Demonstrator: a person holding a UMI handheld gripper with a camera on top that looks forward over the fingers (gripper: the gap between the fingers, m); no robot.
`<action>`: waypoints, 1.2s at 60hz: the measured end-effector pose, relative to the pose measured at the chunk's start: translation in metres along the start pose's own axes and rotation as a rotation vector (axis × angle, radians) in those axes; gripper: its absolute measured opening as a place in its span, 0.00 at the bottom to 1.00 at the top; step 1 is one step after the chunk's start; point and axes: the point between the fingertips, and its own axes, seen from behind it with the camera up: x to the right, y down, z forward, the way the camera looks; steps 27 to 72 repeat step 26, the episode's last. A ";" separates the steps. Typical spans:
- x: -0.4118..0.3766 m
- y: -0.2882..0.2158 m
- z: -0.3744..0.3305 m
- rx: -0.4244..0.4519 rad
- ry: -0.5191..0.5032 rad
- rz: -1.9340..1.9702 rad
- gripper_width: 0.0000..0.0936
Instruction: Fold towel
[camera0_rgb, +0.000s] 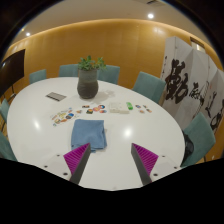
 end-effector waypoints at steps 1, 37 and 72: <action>0.002 0.001 -0.009 0.004 -0.004 -0.002 0.93; 0.003 0.017 -0.088 0.027 -0.050 0.009 0.93; 0.003 0.017 -0.088 0.027 -0.050 0.009 0.93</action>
